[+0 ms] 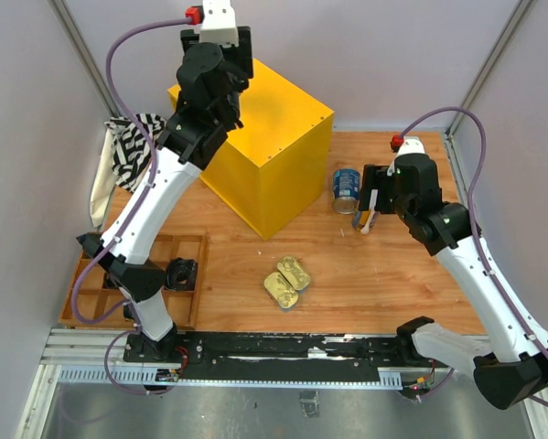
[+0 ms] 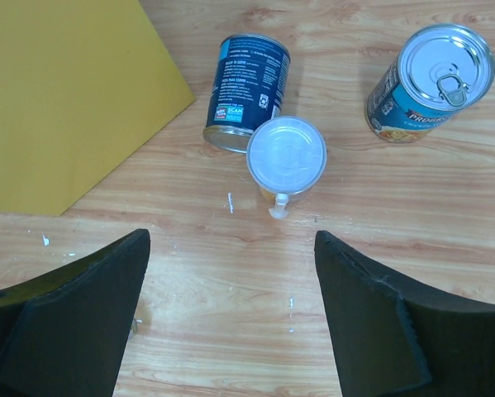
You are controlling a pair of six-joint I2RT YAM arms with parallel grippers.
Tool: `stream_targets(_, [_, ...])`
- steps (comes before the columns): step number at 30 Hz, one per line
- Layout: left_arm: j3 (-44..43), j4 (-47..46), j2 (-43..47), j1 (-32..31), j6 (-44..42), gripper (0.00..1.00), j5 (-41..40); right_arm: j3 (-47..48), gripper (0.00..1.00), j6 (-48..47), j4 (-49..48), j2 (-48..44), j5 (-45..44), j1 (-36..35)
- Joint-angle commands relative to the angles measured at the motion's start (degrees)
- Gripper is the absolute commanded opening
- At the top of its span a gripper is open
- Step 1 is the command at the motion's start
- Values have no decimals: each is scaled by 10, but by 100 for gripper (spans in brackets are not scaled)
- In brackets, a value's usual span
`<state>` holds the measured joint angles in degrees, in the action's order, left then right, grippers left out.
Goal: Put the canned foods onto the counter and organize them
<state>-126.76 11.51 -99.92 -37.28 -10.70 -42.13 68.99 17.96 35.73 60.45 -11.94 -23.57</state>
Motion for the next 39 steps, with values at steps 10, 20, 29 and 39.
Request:
stream_targets(10, [-114, -7, -77, 101, 87, 0, -22, -19, 81, -8, -28, -9, 24, 11])
stream_targets(20, [-145, -3, -120, 124, 103, 0, -8, -43, 82, -6, -31, -15, 40, 12])
stream_targets(29, [-142, -1, -149, 125, 104, 31, 43, -49, 82, -1, -42, -9, 46, 11])
stream_targets(39, [-144, -1, -171, 127, 123, 91, 58, -52, 82, -5, -49, 1, 47, 17])
